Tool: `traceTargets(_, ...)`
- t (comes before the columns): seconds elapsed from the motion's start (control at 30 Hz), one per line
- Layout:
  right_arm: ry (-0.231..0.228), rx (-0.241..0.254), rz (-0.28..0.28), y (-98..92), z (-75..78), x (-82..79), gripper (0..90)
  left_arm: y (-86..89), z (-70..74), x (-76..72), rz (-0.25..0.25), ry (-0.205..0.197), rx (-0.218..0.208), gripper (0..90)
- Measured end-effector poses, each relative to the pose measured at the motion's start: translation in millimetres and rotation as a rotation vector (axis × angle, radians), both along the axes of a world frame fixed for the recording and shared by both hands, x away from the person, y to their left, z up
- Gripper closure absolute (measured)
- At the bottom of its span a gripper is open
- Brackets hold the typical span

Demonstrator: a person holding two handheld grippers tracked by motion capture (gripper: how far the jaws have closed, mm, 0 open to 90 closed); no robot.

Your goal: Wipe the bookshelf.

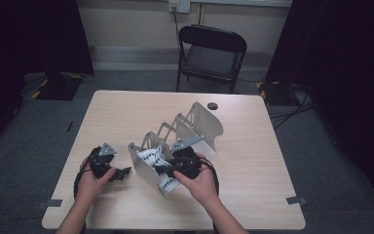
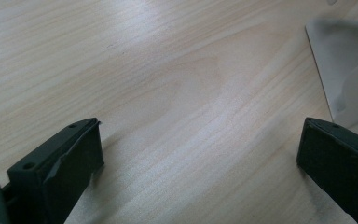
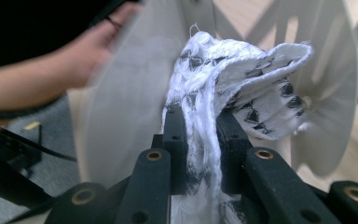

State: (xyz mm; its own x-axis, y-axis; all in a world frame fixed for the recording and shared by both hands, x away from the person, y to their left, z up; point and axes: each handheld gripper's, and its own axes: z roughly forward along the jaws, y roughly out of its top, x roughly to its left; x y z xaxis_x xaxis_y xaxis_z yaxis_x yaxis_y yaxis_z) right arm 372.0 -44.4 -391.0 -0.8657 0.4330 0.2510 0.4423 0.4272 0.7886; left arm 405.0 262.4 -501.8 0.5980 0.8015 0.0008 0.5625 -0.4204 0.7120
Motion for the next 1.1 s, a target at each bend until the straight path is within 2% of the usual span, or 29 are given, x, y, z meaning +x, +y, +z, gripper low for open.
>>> traceTargets(0.3,-0.033,0.017,0.015,0.5,34.0,4.7,76.9,0.1,0.0,0.0,0.0,0.0,0.001,0.0)
traceTargets(0.47,-0.041,0.029,0.028,1.8,43.9,3.3,76.7,0.1,0.0,0.0,-0.001,0.0,0.001,0.0)
traceTargets(0.7,-0.028,0.055,0.027,2.3,37.3,2.3,76.6,0.0,0.1,0.0,0.0,0.0,0.001,0.0)
traceTargets(0.8,-0.027,0.044,0.022,2.0,31.6,1.6,76.6,0.0,0.0,0.0,-0.001,0.0,0.001,0.0)
traceTargets(1.0,-0.021,0.042,0.028,1.8,18.9,1.5,76.4,0.0,0.0,0.0,0.0,0.0,0.001,0.0)
traceTargets(1.1,-0.004,0.024,0.021,2.3,4.1,0.7,76.4,0.1,0.1,0.0,-0.001,0.0,0.001,0.0)
